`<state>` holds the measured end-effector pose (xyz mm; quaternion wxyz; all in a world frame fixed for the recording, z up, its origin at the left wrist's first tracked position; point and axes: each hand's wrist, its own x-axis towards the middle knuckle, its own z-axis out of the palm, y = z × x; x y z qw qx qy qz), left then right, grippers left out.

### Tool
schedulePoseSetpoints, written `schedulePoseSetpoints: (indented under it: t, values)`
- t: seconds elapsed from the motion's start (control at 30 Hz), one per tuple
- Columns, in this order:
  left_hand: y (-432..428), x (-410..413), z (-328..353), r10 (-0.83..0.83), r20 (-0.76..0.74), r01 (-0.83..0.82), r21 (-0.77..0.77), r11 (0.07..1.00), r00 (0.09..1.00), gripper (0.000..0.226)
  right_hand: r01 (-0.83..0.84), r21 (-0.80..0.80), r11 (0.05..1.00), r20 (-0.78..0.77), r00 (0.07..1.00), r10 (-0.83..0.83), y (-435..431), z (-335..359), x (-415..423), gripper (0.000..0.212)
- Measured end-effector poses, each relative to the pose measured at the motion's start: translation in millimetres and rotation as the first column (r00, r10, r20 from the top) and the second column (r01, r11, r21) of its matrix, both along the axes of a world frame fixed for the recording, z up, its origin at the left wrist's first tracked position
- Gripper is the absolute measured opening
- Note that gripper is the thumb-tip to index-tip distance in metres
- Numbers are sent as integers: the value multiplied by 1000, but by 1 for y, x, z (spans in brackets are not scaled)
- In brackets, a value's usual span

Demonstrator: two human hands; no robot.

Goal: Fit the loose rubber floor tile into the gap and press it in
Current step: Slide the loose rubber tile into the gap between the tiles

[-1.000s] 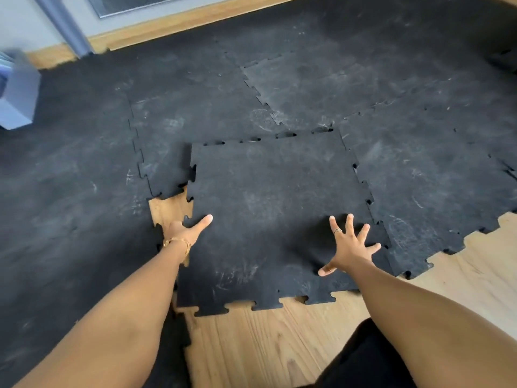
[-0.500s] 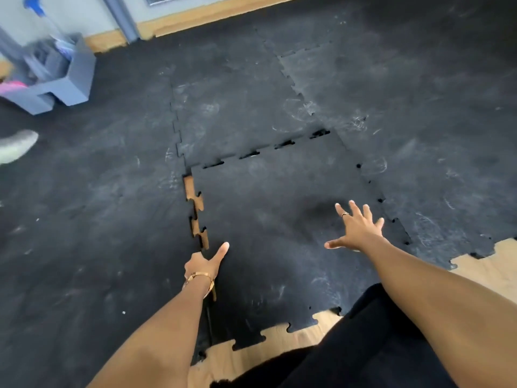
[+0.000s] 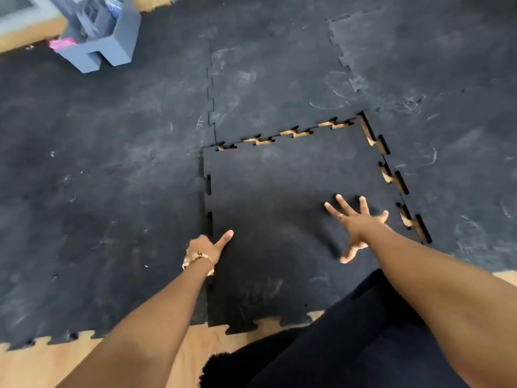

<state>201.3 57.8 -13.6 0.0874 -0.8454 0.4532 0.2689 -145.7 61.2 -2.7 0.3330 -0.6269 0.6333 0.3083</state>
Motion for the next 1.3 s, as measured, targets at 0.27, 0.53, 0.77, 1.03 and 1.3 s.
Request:
schedulePoseSetpoints:
  t: [0.27,0.53,0.77,1.03,1.3]
  values:
    - [-12,-18,6,-420,307,348,264,900,854,80,-1,-64,998,36,999,3,8,-9,-7,144]
    - [-9,-61,7,-96,55,101,-93,991,994,116,760,-309,571,110,625,-773,6,-16,-21,153]
    - [-14,-83,-7,-82,36,81,33,996,996,135,831,-206,516,-58,516,-855,7,-22,-23,164]
    - [-10,-85,-10,-83,66,84,-23,996,994,137,766,-257,589,-72,593,-802,6,-17,-25,156]
    - [-14,-85,-6,-70,69,71,-20,997,995,139,719,-264,643,-101,642,-760,7,-10,-18,147]
